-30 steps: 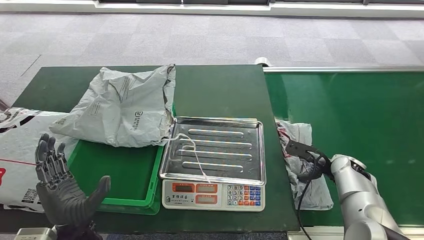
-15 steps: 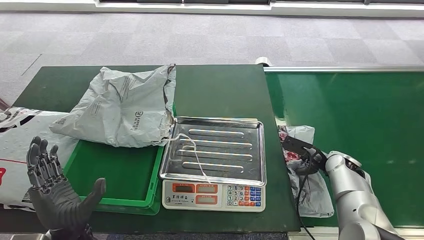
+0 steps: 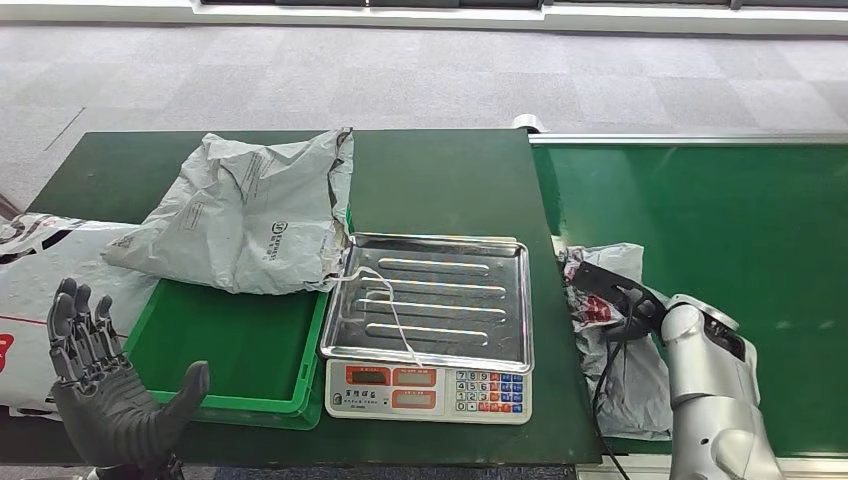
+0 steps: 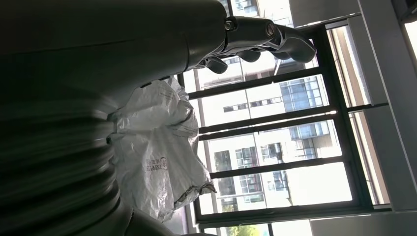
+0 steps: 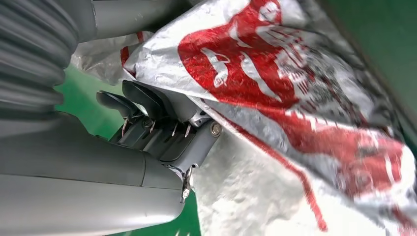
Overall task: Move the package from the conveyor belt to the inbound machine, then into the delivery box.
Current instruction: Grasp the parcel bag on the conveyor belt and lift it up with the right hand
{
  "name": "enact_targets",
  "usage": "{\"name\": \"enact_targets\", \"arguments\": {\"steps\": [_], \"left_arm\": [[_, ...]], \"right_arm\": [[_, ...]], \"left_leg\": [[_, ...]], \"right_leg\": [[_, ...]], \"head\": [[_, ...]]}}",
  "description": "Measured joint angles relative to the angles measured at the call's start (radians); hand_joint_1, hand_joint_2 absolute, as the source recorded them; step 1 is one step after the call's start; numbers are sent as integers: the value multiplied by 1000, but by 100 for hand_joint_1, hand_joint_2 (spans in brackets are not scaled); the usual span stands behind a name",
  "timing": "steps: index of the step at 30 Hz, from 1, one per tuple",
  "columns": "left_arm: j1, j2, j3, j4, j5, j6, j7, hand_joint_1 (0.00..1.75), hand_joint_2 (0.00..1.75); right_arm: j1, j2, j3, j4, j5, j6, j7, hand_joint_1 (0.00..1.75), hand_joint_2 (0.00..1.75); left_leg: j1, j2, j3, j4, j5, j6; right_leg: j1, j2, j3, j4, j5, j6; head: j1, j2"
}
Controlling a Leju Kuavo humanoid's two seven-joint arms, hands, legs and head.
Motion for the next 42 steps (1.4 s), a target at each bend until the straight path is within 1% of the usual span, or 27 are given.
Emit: {"name": "enact_targets", "arguments": {"steps": [3, 6, 8, 10, 11, 13, 16, 23, 24, 25, 28, 29, 34, 38, 42], "left_arm": [[-2, -3, 0, 2, -1, -6, 0, 0, 175], [-7, -7, 0, 10, -4, -12, 0, 0, 175], [-15, -11, 0, 18, -7, -11, 0, 0, 175], [-23, -15, 0, 26, -8, -7, 0, 0, 175], [-26, -16, 0, 30, -8, -3, 0, 0, 175], [-32, -19, 0, 37, -8, 5, 0, 0, 175], [-40, -20, -1, 46, -7, 13, 0, 0, 175], [-45, -20, -3, 52, -6, 17, 0, 0, 175], [-49, -20, -5, 54, -4, 18, 0, 0, 175], [-69, -19, -15, 67, 2, 18, 0, 0, 175], [-152, -11, -62, 127, 28, 10, 1, 0, 175], [-167, -10, -71, 140, 32, 7, 1, 0, 175], [-207, -9, -87, 180, 32, 0, 1, 0, 175], [-219, -8, -95, 203, 29, 0, 1, 0, 175], [-227, -8, -95, 218, 29, 1, 1, 0, 175]], "right_arm": [[66, 31, 0, -205, 39, 0, 24, 175, 175], [135, 65, 0, -459, 109, 0, 49, 175, 175], [174, 93, -2, -632, 127, 0, 16, 175, 175], [195, 127, -6, -779, 132, 0, -43, 175, 175], [202, 144, -8, -839, 132, 0, -70, 175, 175], [209, 172, -9, -929, 132, 0, -97, 175, 175], [209, 194, 3, -991, 126, 0, -95, 175, 175], [204, 198, 20, -992, 113, 0, -90, 175, 175], [193, 197, 37, -973, 102, 0, -88, 175, 175], [148, 194, 93, -895, 78, 0, -91, 175, 175], [-42, 187, 315, -572, -27, 0, -145, 175, 175], [-73, 189, 351, -520, -51, 0, -165, 175, 175], [-135, 211, 442, -391, -112, 0, -214, 175, 175], [-141, 231, 488, -335, -158, 0, -253, 175, 175], [-141, 246, 505, -309, -179, 0, -268, 175, 175]], "left_leg": [[0, 0, 0, 0, 0, 0], [0, -1, 0, 0, 0, 0], [0, 0, 0, 0, 0, -1], [0, 3, 1, 0, -1, -1], [0, 4, 2, 0, -1, -2], [0, 6, 2, 0, -1, -2], [0, 6, 2, 0, -1, -2], [0, 7, 2, 0, -1, -2], [0, 9, 2, 0, -1, -1], [0, 11, 2, 0, 0, -2], [0, 13, 4, 0, 5, -2], [0, 13, 3, 0, 5, -2], [0, 12, 2, -1, 5, -3], [0, 11, 1, -1, 5, -3], [0, 10, 0, 0, 5, -3]], "right_leg": [[0, 0, 0, 0, 0, 0], [0, -1, -1, 0, 0, 0], [0, 0, -1, 0, -1, 0], [0, 3, -2, 0, -1, -1], [0, 4, -2, 0, -1, -1], [0, 6, -1, 0, -1, -1], [0, 6, 0, 0, -1, -1], [0, 6, 0, 0, 0, -1], [0, 7, 0, 0, 0, -1], [0, 9, 0, 0, 2, -2], [1, 12, -2, 1, 6, -3], [1, 11, -2, 1, 6, -3], [1, 11, -3, 1, 6, -4], [1, 11, -4, 1, 6, -4], [1, 9, -4, 1, 6, -3]], "head": [[0, 0], [0, 0], [0, 0], [0, 0], [0, 0], [0, 0], [0, 0], [0, 0], [0, 0], [0, 0], [0, 0], [0, 0], [0, 0], [0, 0], [0, 0]]}}
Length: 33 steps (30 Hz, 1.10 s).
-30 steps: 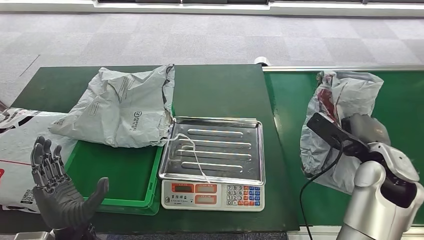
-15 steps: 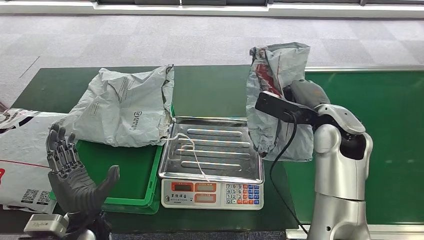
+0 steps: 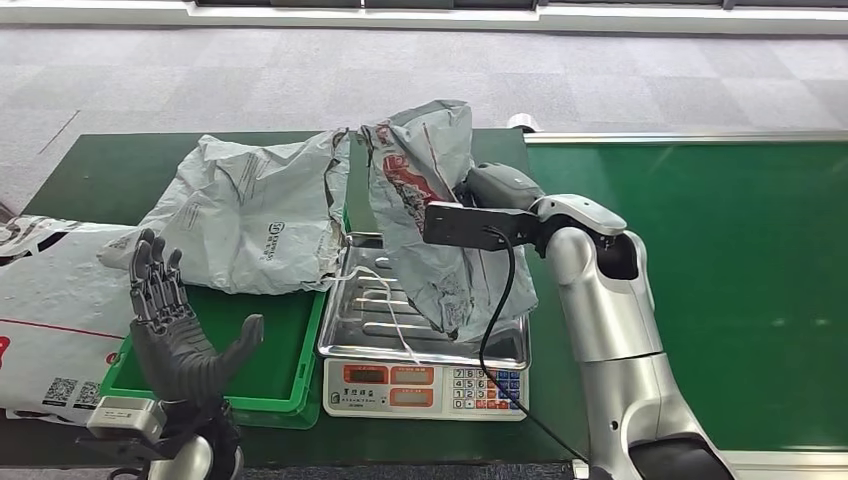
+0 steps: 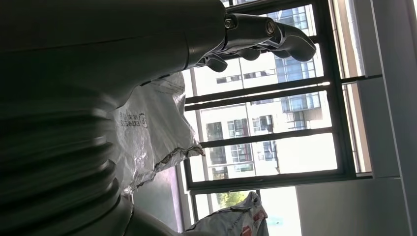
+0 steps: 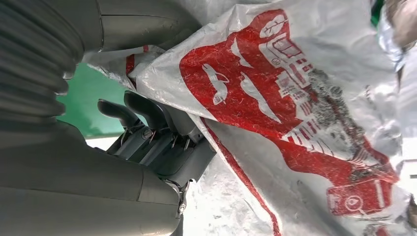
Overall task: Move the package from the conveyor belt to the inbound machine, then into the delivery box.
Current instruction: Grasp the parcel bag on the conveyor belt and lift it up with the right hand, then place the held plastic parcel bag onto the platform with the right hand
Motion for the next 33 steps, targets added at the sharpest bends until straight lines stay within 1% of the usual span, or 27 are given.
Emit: {"name": "enact_targets", "arguments": {"steps": [8, 11, 12, 15, 16, 20, 23, 30, 33], "left_arm": [[-3, 0, 0, 17, 0, 0, 0, 0, 175], [-3, 0, 0, 19, 0, 2, 0, 0, 175], [-3, 0, 0, 19, -1, 2, 0, 0, 175], [-1, -1, 0, 20, -7, 0, 0, 0, 175], [-1, -1, 0, 21, -10, -2, 0, 0, 175], [1, -7, 0, 22, -24, -13, 0, 0, 175], [6, -13, 0, 23, -35, -16, 0, 0, 175], [20, -23, 1, 19, -51, -21, 0, 0, 175], [23, -26, 3, 15, -54, -28, -1, 0, 175]], "right_arm": [[0, 9, 13, 27, -5, 0, -1, 175, 175], [1, 11, 15, 33, -30, 0, -14, 175, 175], [1, 12, 16, 34, -42, 0, -20, 134, 175], [8, 15, 20, 35, -83, 0, -39, 3, 175], [13, 15, 21, 35, -96, 0, -45, 0, 175], [35, 13, 21, 25, -113, 0, -47, 0, 0], [54, 8, 20, -25, -117, 0, -34, 0, 0], [109, -11, 8, -241, -241, 0, -42, 0, 0], [139, -19, -15, -345, -282, 0, -62, 0, 0]], "left_leg": [[0, 0, 0, 0, 0, 0], [0, 0, 0, 0, 0, 0], [0, 0, 0, 0, 0, 0], [0, 0, 0, 0, 0, 0], [0, 0, 0, 0, 0, 0], [0, 0, -1, 0, 0, 0], [0, 0, -1, 0, 0, 0], [0, 1, -1, 0, -1, 0], [0, 2, -1, 0, -1, -1]], "right_leg": [[0, 0, 0, 0, 0, 0], [0, 0, -1, 0, 0, 0], [0, 0, -1, 0, 0, 0], [0, 0, -1, 0, 0, 0], [0, 0, -1, 0, 0, 0], [0, 0, -1, 0, 0, 0], [0, 0, -2, 0, 0, 0], [0, 1, -2, 0, 0, 0], [0, 1, -3, 0, 0, 0]], "head": [[0, 0], [0, 0], [0, 0], [0, 0], [0, 0], [0, 0], [0, 0], [0, 0], [0, 0]]}}
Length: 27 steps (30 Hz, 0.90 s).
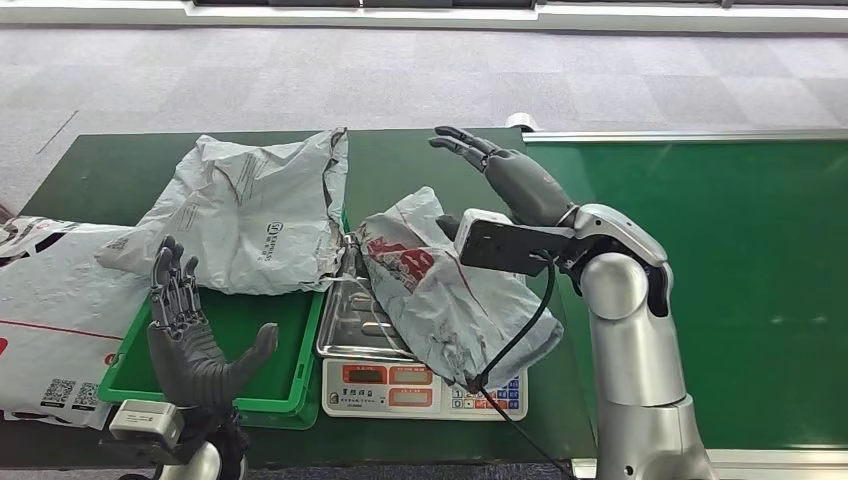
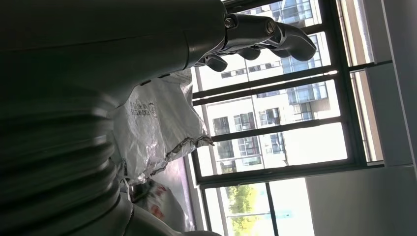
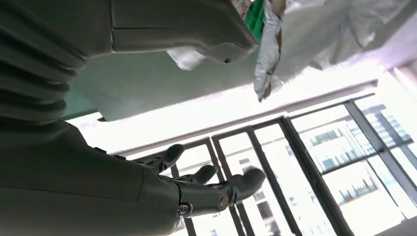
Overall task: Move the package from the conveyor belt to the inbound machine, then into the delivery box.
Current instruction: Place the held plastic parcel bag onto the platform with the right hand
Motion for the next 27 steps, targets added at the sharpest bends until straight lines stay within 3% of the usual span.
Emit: {"name": "enact_targets", "arguments": {"steps": [11, 19, 23, 27], "left_arm": [[6, -6, 1, -10, -6, 0, 0, 0, 175], [14, -6, 0, -6, -58, 58, 0, 0, 175], [-26, -4, -15, 23, -295, 122, 18, 0, 175], [-193, -4, -87, 127, -667, 40, 112, 0, 175]], "right_arm": [[72, -1, -91, -170, -47, 0, -100, 0, 0], [141, 46, -173, -304, -2, 0, -189, 0, 0], [186, 93, -232, -456, 35, 0, -229, 0, 0], [222, 128, -255, -579, 50, 0, -215, 0, 0]], "left_leg": [[0, 1, 0, 0, 0, 0], [0, 2, 0, 0, 0, 0], [0, 1, 0, 0, 0, 0], [0, 1, -2, 0, 0, 0]], "right_leg": [[0, 1, 0, 0, 0, 0], [0, 1, -1, 0, 0, 0], [0, 0, -3, 0, 0, 0], [0, 0, -2, 0, 1, -1]], "head": [[0, 0], [0, 0], [0, 0], [0, 0]]}}
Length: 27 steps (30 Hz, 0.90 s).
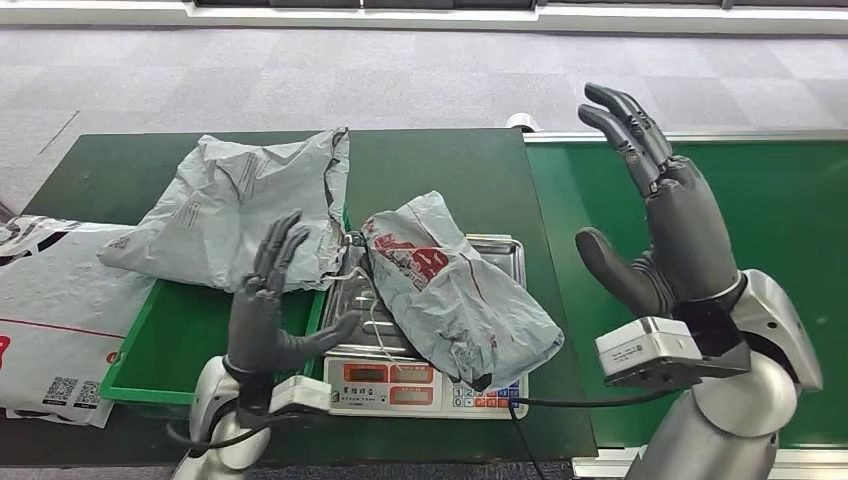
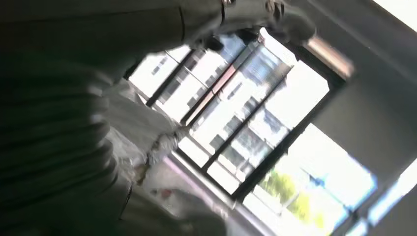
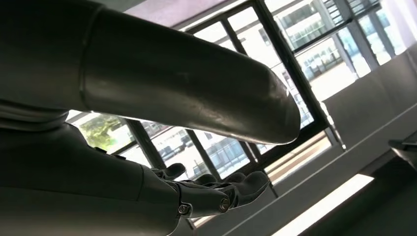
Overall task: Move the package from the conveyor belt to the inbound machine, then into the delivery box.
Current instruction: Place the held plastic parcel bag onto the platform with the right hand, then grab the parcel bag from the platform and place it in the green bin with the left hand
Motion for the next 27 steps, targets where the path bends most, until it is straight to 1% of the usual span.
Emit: {"name": "enact_targets", "arguments": {"steps": [1, 3, 7, 10, 13, 15, 17, 21, 27], "left_arm": [[-36, -1, -17, 23, -42, -19, 15, 0, 175], [-90, -2, -43, 59, -69, -33, 27, 0, 175], [-149, -3, -69, 104, -78, -38, 34, 0, 175], [-209, -3, -101, 153, -182, -95, 65, 0, 175], [-324, -9, -164, 275, -308, -163, 92, 0, 175], [-402, -19, -209, 377, -333, -173, 91, 0, 175], [-462, -30, -246, 466, -340, -175, 84, 0, 175], [-545, -44, -319, 627, -359, -213, 56, 0, 175], [-637, -61, -435, 838, -367, -296, -7, 0, 175]], "right_arm": [[5, 6, -3, -17, 5, 0, 5, 0, 0], [16, 14, -7, -48, 9, 0, 8, 0, 0], [24, 19, -12, -83, 8, 0, 7, 0, 0], [24, 20, -18, -86, -16, 0, -1, 0, 0], [15, 22, -23, -62, -31, 0, -3, 0, 0], [3, 24, -28, -36, -34, 0, -5, 0, 0], [-9, 26, -34, -14, -34, 0, -5, 0, 0], [-25, 27, -44, 28, -35, 0, -10, 0, 0], [-36, 28, -44, 54, -46, 0, -12, 0, 0]], "left_leg": [[0, 3, 0, 0, 0, 0], [0, 8, 1, 0, 0, 0], [0, 10, 1, 0, 1, 0], [0, 8, -1, 0, 2, 0], [0, 7, -2, 0, 3, 0], [0, 8, -2, 0, 4, 0], [-1, 8, -2, 0, 4, 0], [-1, 8, -2, 1, 4, 0], [-1, 8, -3, 0, 4, 0]], "right_leg": [[0, 3, 0, 0, 1, 0], [0, 8, -2, 0, 4, 0], [0, 10, -3, 0, 5, 0], [0, 9, -4, 0, 5, 0], [0, 8, -4, 0, 6, 0], [-1, 8, -5, 0, 7, 1], [-1, 9, -5, 0, 7, 1], [-1, 9, -5, 0, 8, 1], [-1, 9, -6, 0, 7, 1]], "head": [[0, 0], [0, 0], [0, 0], [0, 0], [0, 0], [0, 0], [0, 0], [0, 0], [0, 0]]}}
